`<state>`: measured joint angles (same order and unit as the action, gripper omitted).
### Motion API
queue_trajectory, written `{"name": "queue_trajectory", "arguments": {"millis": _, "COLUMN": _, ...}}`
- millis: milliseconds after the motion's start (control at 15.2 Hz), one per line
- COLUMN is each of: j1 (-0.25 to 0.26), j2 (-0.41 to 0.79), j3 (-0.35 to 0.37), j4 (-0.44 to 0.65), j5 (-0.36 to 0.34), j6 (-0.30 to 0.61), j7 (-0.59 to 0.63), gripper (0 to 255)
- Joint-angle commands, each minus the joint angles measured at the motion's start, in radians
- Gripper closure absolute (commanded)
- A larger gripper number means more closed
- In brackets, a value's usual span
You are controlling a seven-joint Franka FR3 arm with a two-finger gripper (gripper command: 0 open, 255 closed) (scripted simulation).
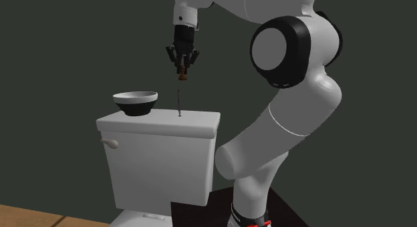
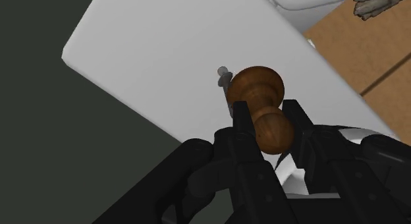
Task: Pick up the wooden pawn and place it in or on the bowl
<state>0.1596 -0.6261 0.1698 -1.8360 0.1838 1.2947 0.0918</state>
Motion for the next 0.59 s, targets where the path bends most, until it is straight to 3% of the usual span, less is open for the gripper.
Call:
{"name": "queue_trajectory", "arguments": {"millis": 0, "j1": -0.001, "j2": 0.067, "j3": 0.035, "j4": 0.056, "j5": 0.007, "j6": 0.017, "j7": 0.035, "gripper": 255}}
{"name": "queue_trajectory", "arguments": {"millis": 528, "j1": 0.0, "j2": 0.356, "j3": 0.173, "j4": 0.313, "j5": -0.027, "j6": 0.064, "j7": 0.177, "gripper": 255}}
